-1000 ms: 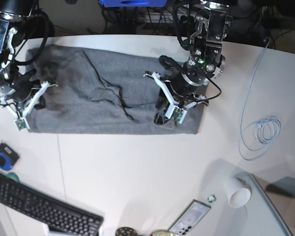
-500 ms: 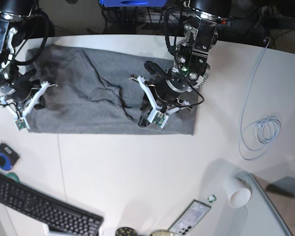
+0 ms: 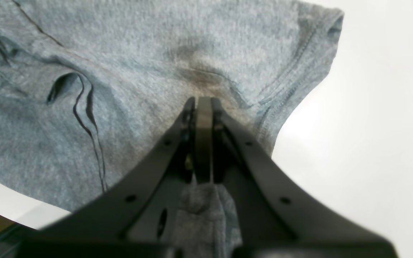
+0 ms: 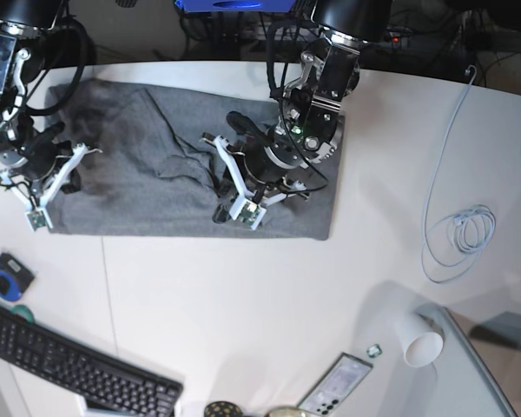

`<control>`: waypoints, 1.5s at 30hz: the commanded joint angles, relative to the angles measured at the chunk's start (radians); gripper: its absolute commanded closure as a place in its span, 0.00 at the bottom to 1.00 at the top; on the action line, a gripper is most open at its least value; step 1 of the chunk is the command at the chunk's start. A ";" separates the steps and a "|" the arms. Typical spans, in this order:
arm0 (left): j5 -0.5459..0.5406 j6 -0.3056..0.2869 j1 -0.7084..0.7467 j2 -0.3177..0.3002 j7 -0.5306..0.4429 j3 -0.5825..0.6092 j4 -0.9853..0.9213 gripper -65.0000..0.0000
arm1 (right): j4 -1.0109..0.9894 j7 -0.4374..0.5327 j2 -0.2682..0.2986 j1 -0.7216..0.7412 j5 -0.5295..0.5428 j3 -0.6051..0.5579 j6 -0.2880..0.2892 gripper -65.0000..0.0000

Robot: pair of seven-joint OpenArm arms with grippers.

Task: Layout the t-shirt on the table in an organized manner, then fold the t-shirt properly
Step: 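Carry the folded end with the left gripper toward the strip's middle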

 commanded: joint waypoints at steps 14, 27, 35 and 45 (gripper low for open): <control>-0.016 -0.004 -0.039 0.011 -0.020 0.003 0.010 1.00 | 0.016 0.017 0.010 0.014 0.011 -0.005 0.005 0.99; -0.008 -0.004 -0.057 0.033 -0.020 0.005 -0.042 1.00 | 0.016 0.017 0.010 0.014 0.011 0.000 0.005 0.99; -0.008 -0.004 -0.057 0.039 -0.020 0.006 -0.042 1.00 | 0.016 0.018 0.009 0.014 0.011 -0.003 0.005 0.99; -0.017 -0.004 -0.079 0.039 0.026 0.075 -0.067 1.00 | 0.016 0.017 0.006 0.014 0.011 0.000 0.005 0.98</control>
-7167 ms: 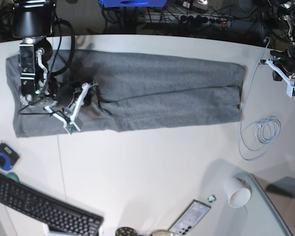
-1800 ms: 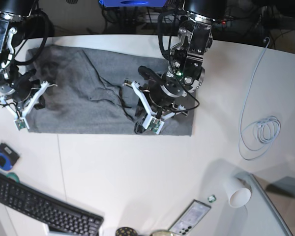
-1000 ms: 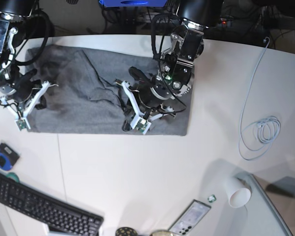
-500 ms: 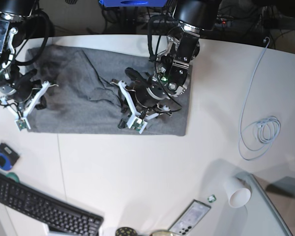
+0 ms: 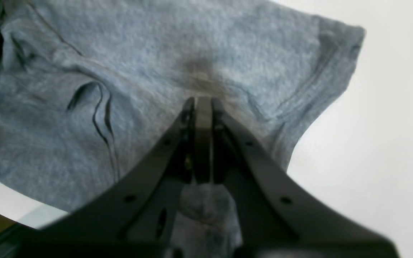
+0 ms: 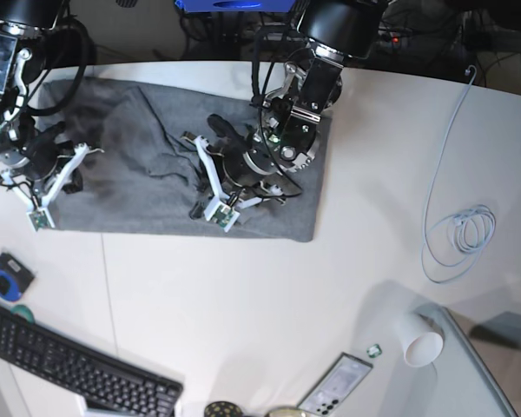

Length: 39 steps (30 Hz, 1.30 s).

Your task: Layout the t-shirt on the table in an organized manner, then fold the t-shirt properly

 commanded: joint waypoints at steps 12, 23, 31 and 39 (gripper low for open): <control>-0.012 -0.009 -0.011 0.017 0.000 0.013 0.073 0.36 | 0.016 0.016 0.007 0.013 0.011 0.001 0.005 0.98; -0.013 -0.008 0.002 0.000 0.000 0.105 0.156 0.35 | 0.016 0.017 0.007 0.013 0.011 0.002 0.005 0.98; -0.005 -0.008 0.086 -0.105 0.000 -0.057 0.296 0.63 | 0.036 0.020 0.004 0.015 0.012 -0.031 0.045 0.99; -0.001 -0.008 0.161 -0.181 -0.004 -0.277 0.296 1.00 | 0.068 0.016 -0.025 0.127 0.012 -0.297 0.123 0.99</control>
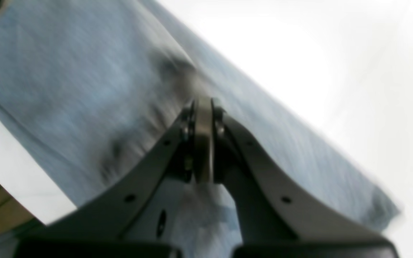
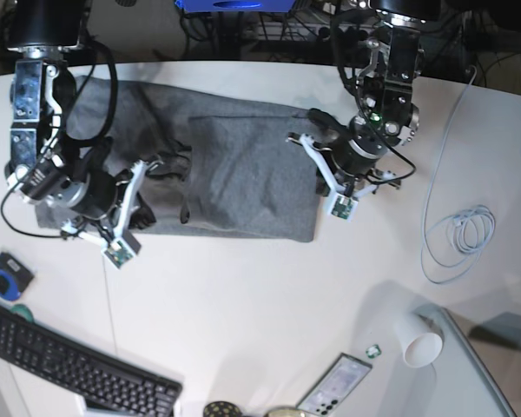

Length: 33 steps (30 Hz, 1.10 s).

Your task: Layout the t-shirt on the table in an organized manner, then fold the t-shirt properly

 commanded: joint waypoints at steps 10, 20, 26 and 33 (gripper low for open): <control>-0.020 -0.010 0.025 -0.064 -0.034 -0.035 -0.035 1.00 | -0.323 0.056 -0.079 0.204 0.011 -0.132 0.001 0.99; -0.028 -0.010 0.059 -0.110 -0.034 -0.035 -0.033 1.00 | -0.642 0.231 -0.079 0.267 0.011 -0.015 0.001 0.99; -0.028 -0.010 0.059 -0.110 -0.034 -0.035 0.030 1.00 | -0.530 0.151 -0.077 0.247 0.011 -0.007 0.001 0.99; -0.029 -0.010 0.053 -0.104 -0.034 -0.034 0.083 1.00 | -0.738 0.209 -0.067 0.313 0.006 -0.007 0.001 0.99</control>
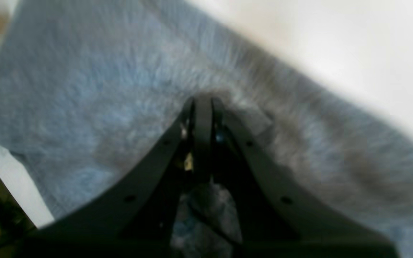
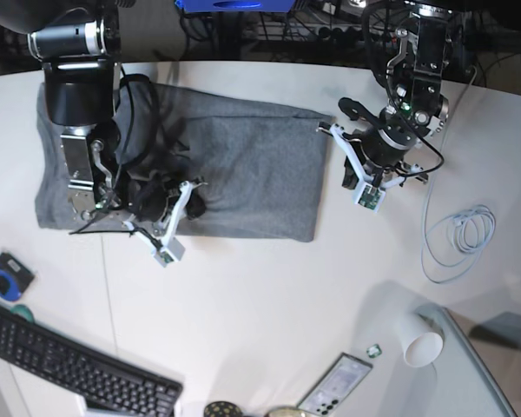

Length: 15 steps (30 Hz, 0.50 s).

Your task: Layout the t-shirt on the table in an organized manner, then fold the t-shirt properly

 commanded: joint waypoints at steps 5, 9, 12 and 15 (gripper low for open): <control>-0.008 0.003 -0.015 -0.006 -0.019 -0.005 0.024 1.00 | 0.167 -0.019 0.022 -0.017 0.022 0.005 0.007 0.99; -0.008 0.003 -0.012 -0.005 -0.019 0.001 0.024 1.00 | 0.443 -0.168 0.018 -0.126 0.022 0.002 0.007 0.99; -0.008 0.003 -0.015 0.020 -0.019 0.032 0.015 1.00 | 0.516 -0.206 -0.013 -0.206 0.022 -0.003 0.007 0.99; 0.003 0.001 -0.018 0.035 -0.021 0.055 -0.018 1.00 | 0.502 -0.205 -0.042 -0.258 0.022 0.002 0.007 0.99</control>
